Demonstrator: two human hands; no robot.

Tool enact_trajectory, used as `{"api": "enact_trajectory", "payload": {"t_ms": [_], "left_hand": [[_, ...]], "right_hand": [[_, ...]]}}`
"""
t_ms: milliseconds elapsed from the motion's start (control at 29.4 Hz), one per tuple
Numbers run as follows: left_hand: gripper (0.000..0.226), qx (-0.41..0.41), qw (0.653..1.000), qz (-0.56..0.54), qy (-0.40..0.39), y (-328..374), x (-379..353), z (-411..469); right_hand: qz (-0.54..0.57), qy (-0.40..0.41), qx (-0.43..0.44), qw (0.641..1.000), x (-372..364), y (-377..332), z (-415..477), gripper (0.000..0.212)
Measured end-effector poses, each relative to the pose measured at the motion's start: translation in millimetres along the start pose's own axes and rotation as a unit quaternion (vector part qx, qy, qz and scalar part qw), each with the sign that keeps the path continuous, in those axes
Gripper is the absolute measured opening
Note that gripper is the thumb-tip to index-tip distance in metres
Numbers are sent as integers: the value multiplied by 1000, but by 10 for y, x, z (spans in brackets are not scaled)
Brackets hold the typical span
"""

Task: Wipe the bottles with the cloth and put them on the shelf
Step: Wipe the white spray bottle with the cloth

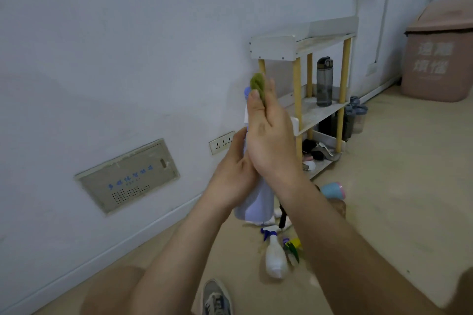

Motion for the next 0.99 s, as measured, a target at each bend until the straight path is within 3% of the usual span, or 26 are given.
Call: {"api": "enact_trajectory", "payload": {"t_ms": [68,136,238,306,374,442,579,715,817,919,987], "left_hand": [[32,4,1000,8,-7,4,73,59],[23,-2,1000,20,4,12,169,109],[23,48,999,-13,1,-191,275,202],[29,82,996,-34,2,-351,329,289],[35,85,996,-27,-8,-467,335,386],[39,70,997,-18,0,-584,365,520],[33,71,991,-70,91,-912,571,858],[19,149,960,-128,197,-1577,741,998],[31,194,925,-188,269,-2106,819,947],[32,222,892,-243,311,-2548,847,811],[31,247,879,-288,290,-2810,746,720]], "right_hand": [[-52,-3,75,996,-123,-120,-152,56],[-61,-6,97,993,-198,-72,-124,51],[2,-8,-1,1000,-240,366,135,48],[69,-8,-120,990,-296,813,233,46],[114,-11,-169,979,-391,1074,249,44],[128,-16,-136,982,-490,1082,305,44],[22,-92,-11,995,-895,1102,178,46],[-59,-147,9,987,-1202,1629,-142,48],[-95,-184,5,978,-1388,1999,-264,49],[-109,-192,-58,974,-1482,2435,-389,45],[-116,-157,-151,969,-1447,2779,-448,37]]}}
Point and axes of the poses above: each hand's wrist, its own z-axis towards the middle knuckle, its own x-axis out of the back of the hand, y = z × x, the point moved 10 cm from there along z, towards the middle knuckle, and after that the axes turned 7 degrees about y, right-handed, at the moved point
